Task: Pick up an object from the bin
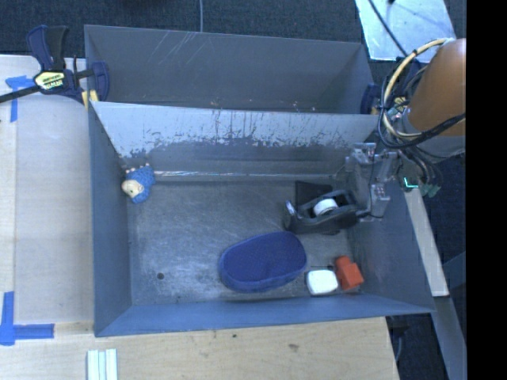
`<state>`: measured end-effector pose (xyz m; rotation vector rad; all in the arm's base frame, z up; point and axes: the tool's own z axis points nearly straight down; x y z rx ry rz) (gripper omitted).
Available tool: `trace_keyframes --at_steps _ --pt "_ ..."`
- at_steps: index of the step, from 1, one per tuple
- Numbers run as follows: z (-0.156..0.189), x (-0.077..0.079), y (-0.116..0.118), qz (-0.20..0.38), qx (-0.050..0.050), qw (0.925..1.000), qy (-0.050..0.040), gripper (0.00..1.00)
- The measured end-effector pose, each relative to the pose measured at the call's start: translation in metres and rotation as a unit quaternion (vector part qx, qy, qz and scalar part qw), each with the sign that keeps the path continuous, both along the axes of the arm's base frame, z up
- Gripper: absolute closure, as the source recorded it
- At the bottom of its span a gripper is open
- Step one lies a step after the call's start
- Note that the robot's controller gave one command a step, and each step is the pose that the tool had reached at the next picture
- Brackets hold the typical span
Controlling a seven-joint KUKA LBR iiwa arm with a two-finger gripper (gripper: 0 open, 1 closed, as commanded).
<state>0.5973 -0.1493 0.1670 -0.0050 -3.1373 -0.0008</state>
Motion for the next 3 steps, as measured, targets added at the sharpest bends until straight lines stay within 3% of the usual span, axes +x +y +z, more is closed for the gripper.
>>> trace_keyframes --at_steps 1,2,3 --pt "-0.100 0.009 0.020 0.047 0.000 0.9989 0.0000 0.00" --pt "-0.066 0.002 0.023 -0.086 -0.001 0.9962 -0.0039 0.00" --pt "-0.059 0.012 0.030 -0.061 -0.002 0.9981 -0.0040 0.00"
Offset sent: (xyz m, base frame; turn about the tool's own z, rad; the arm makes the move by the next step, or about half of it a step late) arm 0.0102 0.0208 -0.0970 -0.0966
